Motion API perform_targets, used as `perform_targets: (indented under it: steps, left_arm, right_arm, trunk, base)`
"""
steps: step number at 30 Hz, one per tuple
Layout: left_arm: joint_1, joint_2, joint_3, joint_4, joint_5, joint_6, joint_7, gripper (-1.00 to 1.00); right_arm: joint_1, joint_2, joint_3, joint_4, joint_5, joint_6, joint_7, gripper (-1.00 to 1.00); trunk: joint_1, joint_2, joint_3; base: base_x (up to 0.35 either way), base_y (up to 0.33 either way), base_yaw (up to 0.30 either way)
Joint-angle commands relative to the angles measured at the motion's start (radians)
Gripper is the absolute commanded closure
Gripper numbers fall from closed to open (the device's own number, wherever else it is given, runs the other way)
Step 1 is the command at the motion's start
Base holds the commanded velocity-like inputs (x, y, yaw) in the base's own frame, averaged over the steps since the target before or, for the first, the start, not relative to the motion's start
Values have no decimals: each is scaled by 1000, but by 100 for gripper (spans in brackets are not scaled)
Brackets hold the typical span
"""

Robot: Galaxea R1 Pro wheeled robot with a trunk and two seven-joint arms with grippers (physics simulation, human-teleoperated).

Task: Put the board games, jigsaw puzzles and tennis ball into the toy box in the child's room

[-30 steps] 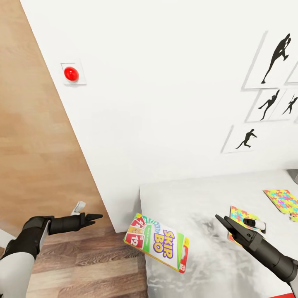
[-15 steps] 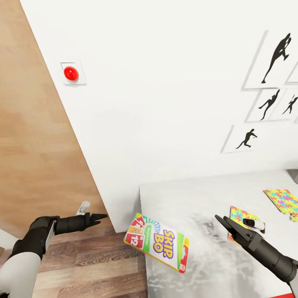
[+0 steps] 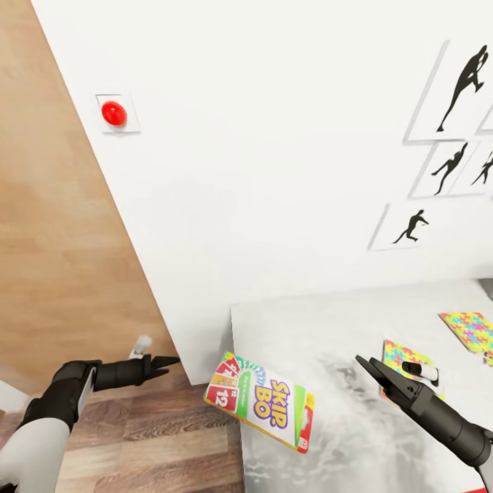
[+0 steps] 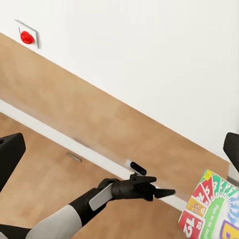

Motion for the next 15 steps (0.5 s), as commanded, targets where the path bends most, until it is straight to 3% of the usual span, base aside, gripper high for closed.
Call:
perform_targets:
  steps: [1,9,15]
  left_arm:
    - [-1,-1,5,8,-10,10,-10,-100]
    - [-1,-2,6,47,-9,7,-11,-100]
    - [-1,-9,6,53,-9,6,-11,-100]
  right_arm:
    - [-1,0,0,0,-4,6,0,-100]
    - [-1,1,0,0,-4,6,-1,-100]
    - [-1,0,0,0,-5,6,0,-100]
  trunk:
    - [4,-8,-4]
    - [12,-22,-11]
    - [35,-64,-29]
  base:
    - [0,0,0]
    - [0,0,0]
    - [0,0,0]
